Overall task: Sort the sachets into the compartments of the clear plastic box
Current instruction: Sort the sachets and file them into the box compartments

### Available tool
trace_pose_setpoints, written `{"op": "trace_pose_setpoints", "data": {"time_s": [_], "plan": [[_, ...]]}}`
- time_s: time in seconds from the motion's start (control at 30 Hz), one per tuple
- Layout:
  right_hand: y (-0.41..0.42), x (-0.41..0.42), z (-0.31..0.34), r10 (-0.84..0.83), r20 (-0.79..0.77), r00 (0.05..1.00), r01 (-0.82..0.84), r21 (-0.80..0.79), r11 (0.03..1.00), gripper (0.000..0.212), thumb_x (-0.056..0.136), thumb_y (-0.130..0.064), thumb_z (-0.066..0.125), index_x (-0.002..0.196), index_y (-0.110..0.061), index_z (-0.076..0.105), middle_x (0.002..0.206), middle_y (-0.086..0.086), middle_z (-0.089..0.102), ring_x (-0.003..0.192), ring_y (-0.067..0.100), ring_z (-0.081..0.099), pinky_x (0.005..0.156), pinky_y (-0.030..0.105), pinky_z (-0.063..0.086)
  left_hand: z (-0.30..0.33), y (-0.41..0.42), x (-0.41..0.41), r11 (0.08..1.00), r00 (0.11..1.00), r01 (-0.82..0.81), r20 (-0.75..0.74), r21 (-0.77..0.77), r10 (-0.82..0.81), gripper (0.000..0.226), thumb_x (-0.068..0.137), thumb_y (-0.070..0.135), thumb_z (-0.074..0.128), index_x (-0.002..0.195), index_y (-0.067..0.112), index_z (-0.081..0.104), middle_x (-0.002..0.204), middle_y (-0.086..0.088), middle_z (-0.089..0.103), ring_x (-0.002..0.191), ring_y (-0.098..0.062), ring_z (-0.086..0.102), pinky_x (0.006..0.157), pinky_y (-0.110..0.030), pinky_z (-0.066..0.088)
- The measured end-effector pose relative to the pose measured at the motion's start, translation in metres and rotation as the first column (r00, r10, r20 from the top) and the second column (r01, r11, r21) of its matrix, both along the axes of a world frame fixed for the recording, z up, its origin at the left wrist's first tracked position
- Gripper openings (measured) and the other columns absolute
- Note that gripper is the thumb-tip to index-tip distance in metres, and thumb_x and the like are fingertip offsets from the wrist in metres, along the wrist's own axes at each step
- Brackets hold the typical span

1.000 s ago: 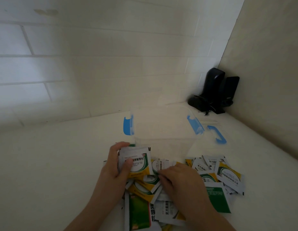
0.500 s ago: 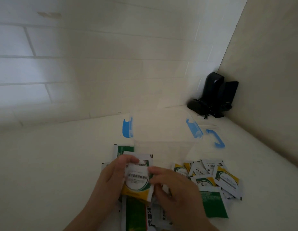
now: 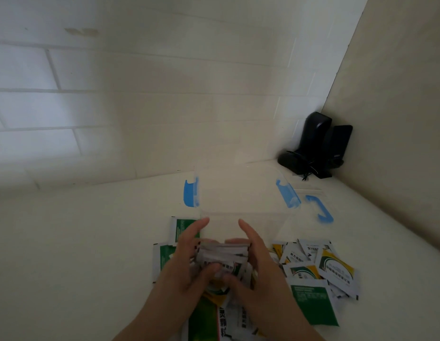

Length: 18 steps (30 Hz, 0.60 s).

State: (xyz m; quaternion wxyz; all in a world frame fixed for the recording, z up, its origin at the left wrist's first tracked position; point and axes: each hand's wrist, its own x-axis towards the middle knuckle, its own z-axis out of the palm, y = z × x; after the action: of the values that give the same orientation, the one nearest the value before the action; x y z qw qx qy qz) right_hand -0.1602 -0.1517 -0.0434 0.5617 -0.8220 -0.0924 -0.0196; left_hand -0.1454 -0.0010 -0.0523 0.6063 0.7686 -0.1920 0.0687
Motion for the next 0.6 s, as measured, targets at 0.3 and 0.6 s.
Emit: {"op": "trace_pose_setpoints", "data": {"time_s": [0.3,0.6], "plan": [[-0.001,-0.001,-0.004,-0.013,0.007,1.0,0.015,-0.211,0.977,0.032,0.085,-0.024,0.062,0.091,-0.044,0.038,0.094,-0.018,0.058,0.092,-0.005,0.056,0.077,0.011,0.049,-0.014,0.008,0.008,0.973,0.983,0.135,-0.148,0.185,-0.108,0.035,0.079,0.04,0.059,0.105,0.04,0.035,0.106,0.024,0.056,0.1,0.012,0.054,0.082,-0.01,0.049],[0.001,0.014,0.057,-0.115,0.327,0.938,0.183,-0.185,0.966,0.025,0.078,-0.028,0.068,0.081,-0.041,0.046,0.091,-0.015,0.061,0.084,-0.001,0.059,0.075,0.012,0.05,0.07,0.01,0.043,0.948,0.974,0.014,0.209,0.318,-0.084,0.021,0.074,0.035,0.057,0.087,0.045,0.046,0.093,0.024,0.055,0.092,0.006,0.051,0.078,-0.005,0.041]]}}
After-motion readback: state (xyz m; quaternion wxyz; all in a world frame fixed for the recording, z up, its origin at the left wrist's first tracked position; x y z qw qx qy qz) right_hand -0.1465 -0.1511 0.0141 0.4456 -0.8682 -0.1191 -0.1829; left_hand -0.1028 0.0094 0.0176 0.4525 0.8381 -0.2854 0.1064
